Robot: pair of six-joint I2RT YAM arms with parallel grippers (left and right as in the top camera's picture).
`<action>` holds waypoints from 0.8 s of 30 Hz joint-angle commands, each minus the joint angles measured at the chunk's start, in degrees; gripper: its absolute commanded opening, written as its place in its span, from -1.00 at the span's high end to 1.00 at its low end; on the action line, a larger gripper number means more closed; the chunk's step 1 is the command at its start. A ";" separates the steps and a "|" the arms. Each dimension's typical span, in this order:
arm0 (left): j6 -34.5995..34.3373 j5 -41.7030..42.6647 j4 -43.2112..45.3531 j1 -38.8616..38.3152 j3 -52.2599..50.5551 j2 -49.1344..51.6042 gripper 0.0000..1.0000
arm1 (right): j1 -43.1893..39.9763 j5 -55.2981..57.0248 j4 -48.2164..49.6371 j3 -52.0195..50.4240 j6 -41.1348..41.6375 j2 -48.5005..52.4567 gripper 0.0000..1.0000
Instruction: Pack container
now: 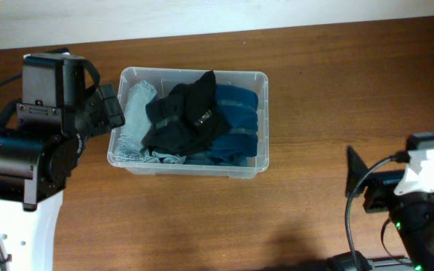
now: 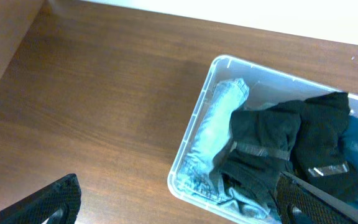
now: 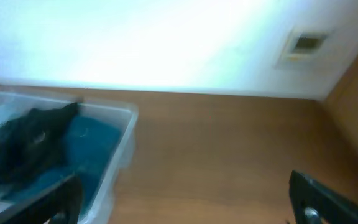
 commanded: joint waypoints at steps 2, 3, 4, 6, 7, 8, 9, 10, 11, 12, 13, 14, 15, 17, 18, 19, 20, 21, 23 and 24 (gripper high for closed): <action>-0.57 -0.79 0.11 0.15 0.11 0.11 -0.99 | -9.49 -0.74 4.66 -16.52 -0.39 -8.41 -0.97; -0.57 -0.79 0.13 0.15 0.11 0.13 -0.99 | -11.45 -2.51 6.69 -21.68 -0.39 -11.28 -0.97; -0.57 -0.81 0.11 0.15 0.11 0.11 -0.99 | -12.31 -3.23 7.54 -23.93 -0.39 -12.61 -0.97; -0.57 -0.79 0.11 0.15 0.11 0.11 -0.99 | -14.21 -5.70 9.97 -31.28 -0.39 -17.20 -0.97; -0.57 -0.79 0.13 0.15 0.11 0.11 -0.99 | -14.84 -6.58 11.06 -34.86 -0.37 -19.67 -0.97; -0.57 -0.81 0.13 0.15 0.11 0.11 -0.99 | -15.17 -7.26 11.67 -37.16 -0.37 -21.35 -0.97; -0.57 -0.79 0.13 0.15 0.11 0.13 -0.99 | -15.39 -8.04 12.26 -39.91 -0.39 -23.41 -0.97; -0.57 -0.81 0.11 0.15 0.11 0.11 -0.99 | -15.54 -8.87 12.76 -42.91 -0.37 -25.66 -0.97; -0.57 -0.79 0.11 0.15 0.11 0.11 -0.99 | -15.54 -9.57 13.14 -45.55 -0.37 -27.76 -0.97; -0.57 -0.81 0.11 0.15 0.11 0.11 -0.99 | -15.54 -9.99 13.40 -47.47 -0.37 -29.29 -0.97; -0.57 -0.79 0.13 0.15 0.11 0.13 -0.99 | -15.54 -10.34 13.62 -49.27 -0.37 -30.73 -0.97; -0.57 -0.79 0.11 0.15 0.11 0.11 -0.99 | -15.54 -10.67 13.88 -50.84 -0.37 -31.93 -0.97; -0.57 -0.79 0.11 0.15 0.11 0.11 -0.99 | -15.54 -10.97 14.38 -52.92 -0.37 -33.40 -0.96; -0.57 -0.79 0.13 0.15 0.11 0.11 -0.99 | -15.52 -11.54 15.43 -55.52 -0.35 -34.34 -0.97; -0.57 -0.79 0.13 0.15 0.11 0.11 -0.99 | -15.52 -12.02 16.15 -56.61 -0.35 -34.34 -0.97; -0.57 -0.79 0.11 0.15 0.11 0.11 -0.99 | -15.54 -12.41 16.76 -57.40 -0.35 -34.34 -0.97; -0.57 -0.79 0.13 0.15 0.11 0.11 -0.99 | -15.52 -12.87 18.23 -58.97 -0.37 -34.34 -0.97; -0.57 -0.79 0.13 0.15 0.11 0.11 -0.99 | -15.52 -13.14 18.86 -59.82 -0.35 -34.34 -0.97; -0.57 -0.79 0.13 0.15 0.11 0.11 -0.99 | -15.52 -13.27 19.30 -61.24 -0.35 -34.34 -0.97; -0.57 -0.79 0.11 0.15 0.11 0.11 -0.99 | -15.52 -13.27 19.32 -61.90 -0.35 -34.34 -0.96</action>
